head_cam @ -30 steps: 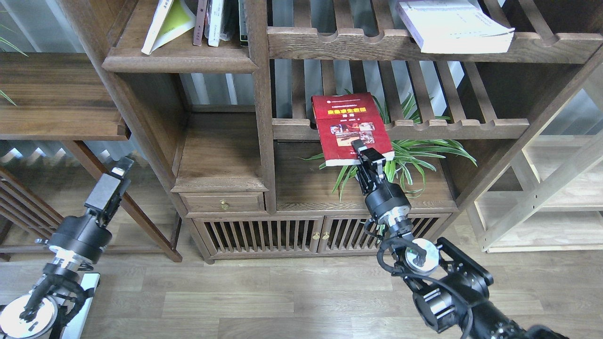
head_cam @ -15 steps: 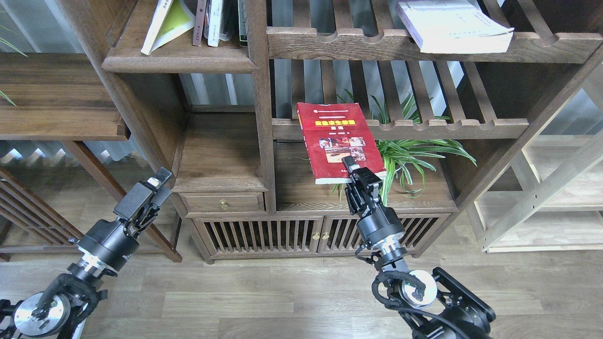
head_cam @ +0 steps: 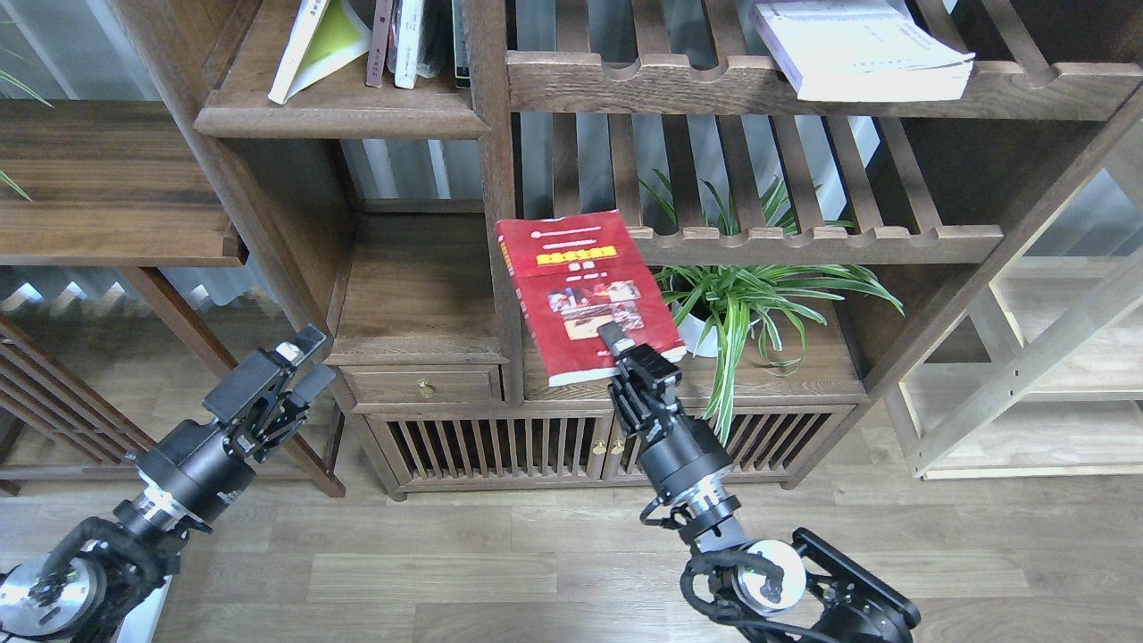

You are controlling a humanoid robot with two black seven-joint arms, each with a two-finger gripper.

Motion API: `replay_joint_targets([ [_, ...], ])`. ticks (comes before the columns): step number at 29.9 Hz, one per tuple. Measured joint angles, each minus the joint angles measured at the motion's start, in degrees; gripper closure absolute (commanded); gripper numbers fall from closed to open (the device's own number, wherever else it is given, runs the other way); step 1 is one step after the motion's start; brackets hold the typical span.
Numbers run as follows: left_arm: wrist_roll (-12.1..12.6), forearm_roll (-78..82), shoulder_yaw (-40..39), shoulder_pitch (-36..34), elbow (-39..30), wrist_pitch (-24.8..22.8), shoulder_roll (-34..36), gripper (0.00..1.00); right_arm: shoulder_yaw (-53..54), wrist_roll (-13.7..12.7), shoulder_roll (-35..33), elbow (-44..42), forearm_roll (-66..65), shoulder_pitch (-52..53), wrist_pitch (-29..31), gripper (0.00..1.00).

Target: Organize books on shelf

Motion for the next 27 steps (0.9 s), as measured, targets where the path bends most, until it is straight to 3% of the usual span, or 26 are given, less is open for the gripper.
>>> replay_joint_targets([
  [27, 0.1, -13.5, 15.5, -3.0, 0.3, 0.0, 6.8, 0.01, -12.9, -0.2, 0.0, 0.3, -0.1, 0.4, 0.0, 0.96],
])
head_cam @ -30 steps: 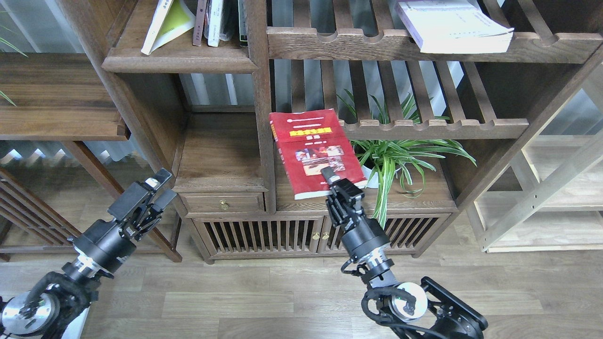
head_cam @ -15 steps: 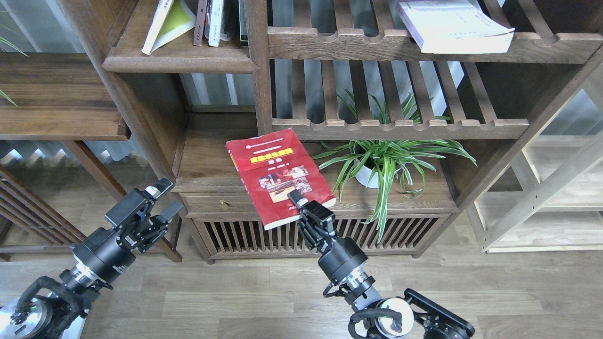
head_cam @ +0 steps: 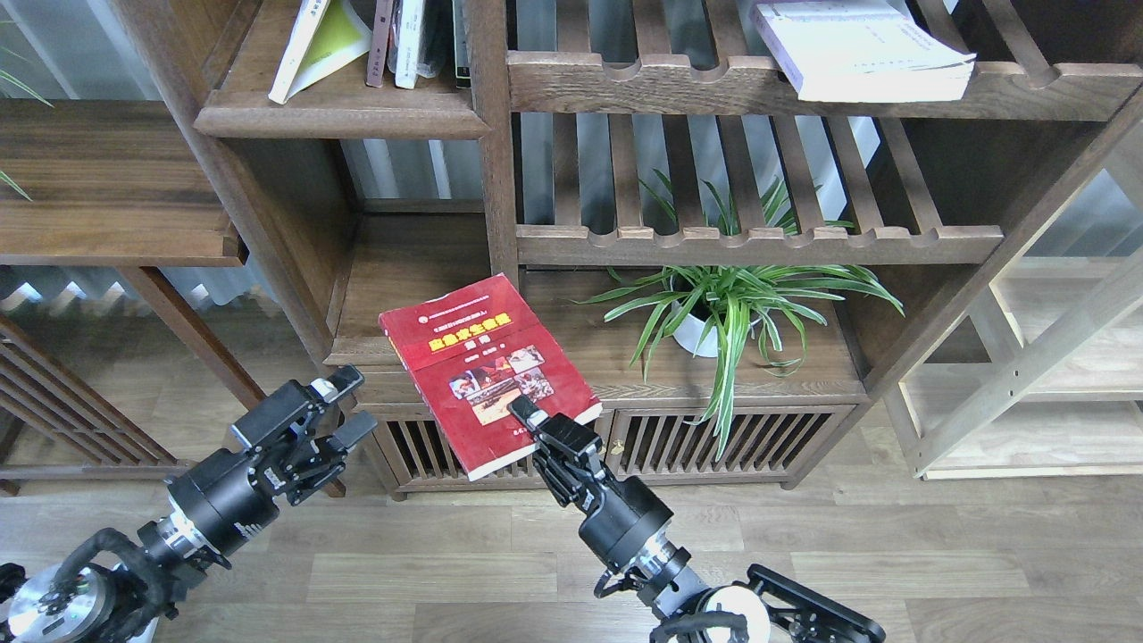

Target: Organize books on shelf

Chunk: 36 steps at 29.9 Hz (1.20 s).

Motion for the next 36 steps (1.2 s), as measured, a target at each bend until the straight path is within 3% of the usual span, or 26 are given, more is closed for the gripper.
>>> replay_joint_targets([
  [15, 0.0, 0.1, 0.6, 0.4, 1.0, 0.0, -2.3, 0.01, -1.2, 0.0, 0.0, 0.0, -0.1, 0.3, 0.0, 0.96],
  [27, 0.0, 1.0, 1.2, -4.7, 4.1, 0.0, -3.8, 0.01, -1.2, 0.0, 0.0, 0.0, -0.1, 0.7, -0.2, 0.96],
  [36, 0.0, 0.9, 2.9, -7.0, 4.6, 0.0, -5.9, 0.09, -1.2, 0.0, 0.0, 0.0, -0.1, 0.6, -0.2, 0.95],
])
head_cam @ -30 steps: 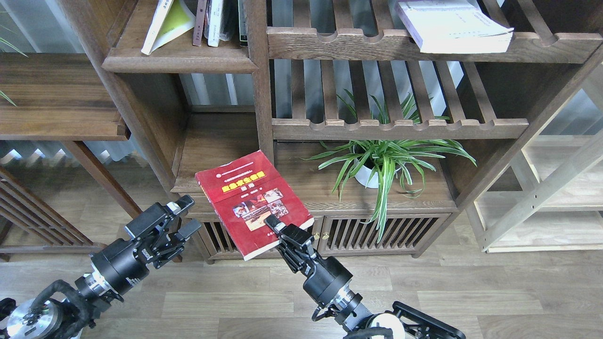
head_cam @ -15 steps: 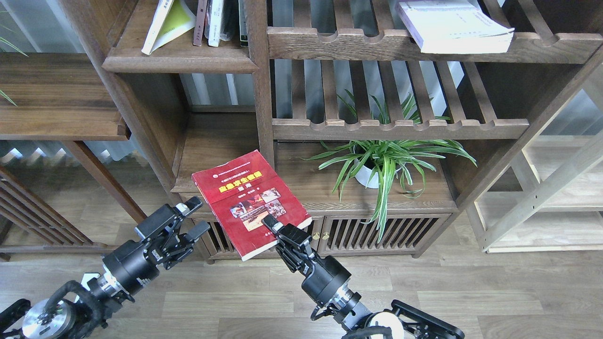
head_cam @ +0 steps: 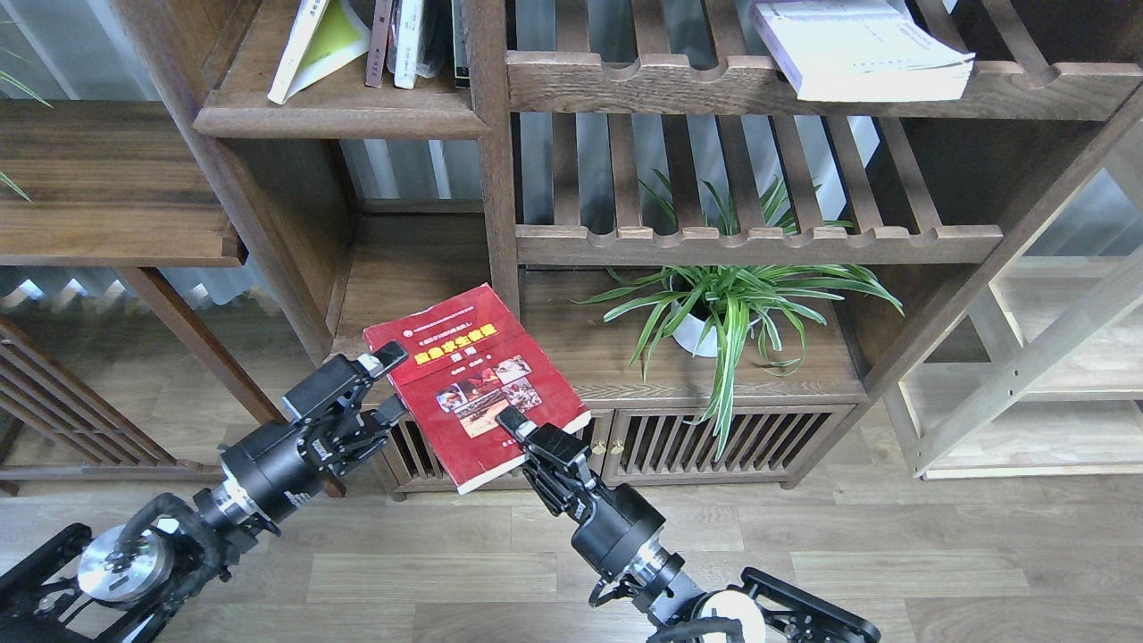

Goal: Organize books on shelf
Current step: 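Bring the left gripper to the red book and grasp its edge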

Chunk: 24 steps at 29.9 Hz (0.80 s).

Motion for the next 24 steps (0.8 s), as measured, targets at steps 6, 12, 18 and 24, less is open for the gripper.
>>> replay_joint_targets([
  [6, 0.0, 0.0, 0.1, -0.1, 0.0, 0.0, -0.1, 0.26, 0.0, 0.0, 0.0, 0.0, 0.0, 0.0, 0.0, 0.95],
  [12, 0.0, 0.0, 0.1, 0.3, 0.0, 0.0, -0.1, 0.42, 0.0, 0.0, 0.0, 0.0, 0.0, 0.1, 0.1, 0.95],
  [18, 0.0, 0.0, 0.1, 0.5, 0.0, 0.0, -0.1, 0.61, 0.0, 0.0, 0.0, 0.0, 0.0, 0.1, 0.1, 0.95],
  [24, 0.0, 0.0, 0.4, 0.7, -0.1, 0.0, -0.1, 0.61, -0.1, 0.0, 0.0, 0.0, 0.0, 0.1, 0.1, 0.95],
])
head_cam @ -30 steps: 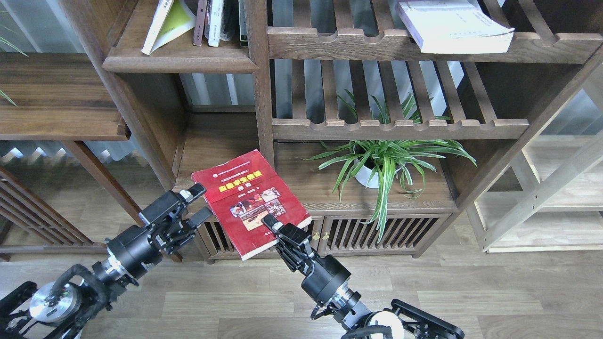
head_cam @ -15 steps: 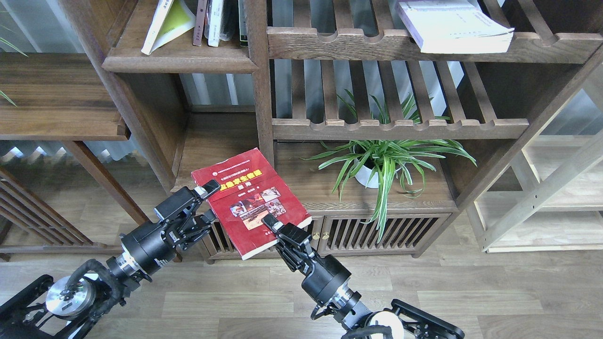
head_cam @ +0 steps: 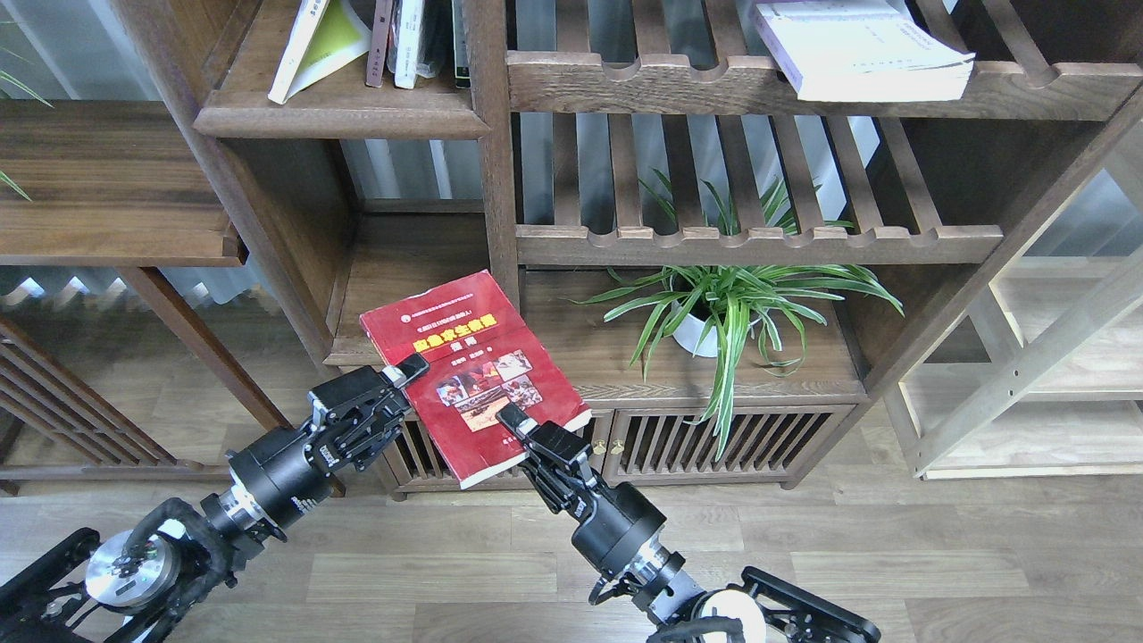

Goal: Organize books on shelf
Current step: 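Bring the left gripper to the red book and grasp its edge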

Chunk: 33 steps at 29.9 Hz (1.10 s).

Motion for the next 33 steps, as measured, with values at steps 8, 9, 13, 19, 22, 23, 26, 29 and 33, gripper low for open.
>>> replay_joint_targets([
  [8, 0.0, 0.0, 2.1, -0.5, 0.0, 0.0, 0.0, 0.64, 0.0, 0.0, 0.0, 0.0, 0.0, -0.1, 0.0, 0.95],
  [9, 0.0, 0.0, 2.1, -0.6, 0.0, 0.0, 0.0, 0.66, 0.0, 0.0, 0.0, 0.0, 0.0, -0.1, 0.0, 0.95],
  [13, 0.0, 0.0, 2.2, -0.8, 0.0, 0.0, -0.1, 0.73, -0.3, 0.0, 0.0, 0.0, 0.0, 0.0, 0.0, 0.95],
  [19, 0.0, -0.3, 1.6, -0.8, 0.1, 0.0, -0.2, 0.90, -0.4, 0.0, 0.0, 0.0, 0.1, 0.0, 0.0, 0.95],
  [22, 0.0, -0.4, 1.6, -0.7, 0.2, 0.0, -0.2, 0.94, -0.4, 0.0, 0.0, 0.0, 0.0, 0.0, 0.0, 0.95],
  [23, 0.1, -0.4, 1.6, -0.6, 0.2, 0.0, -0.2, 0.94, -0.4, 0.0, 0.0, 0.0, 0.0, 0.0, 0.0, 0.95],
  [26, 0.0, -0.4, 1.5, -0.6, 0.2, 0.0, -0.4, 0.94, -0.4, 0.0, 0.0, 0.0, 0.0, -0.1, 0.0, 0.94],
  [29, 0.0, -0.4, 1.5, -0.6, 0.2, 0.0, -0.5, 0.94, -0.4, 0.0, 0.0, 0.0, 0.0, -0.1, 0.1, 0.89],
  [33, 0.0, -0.3, 1.5, -0.4, 0.1, 0.0, -0.4, 0.95, -0.3, 0.0, 0.0, 0.0, -0.1, -0.1, 0.1, 0.86],
])
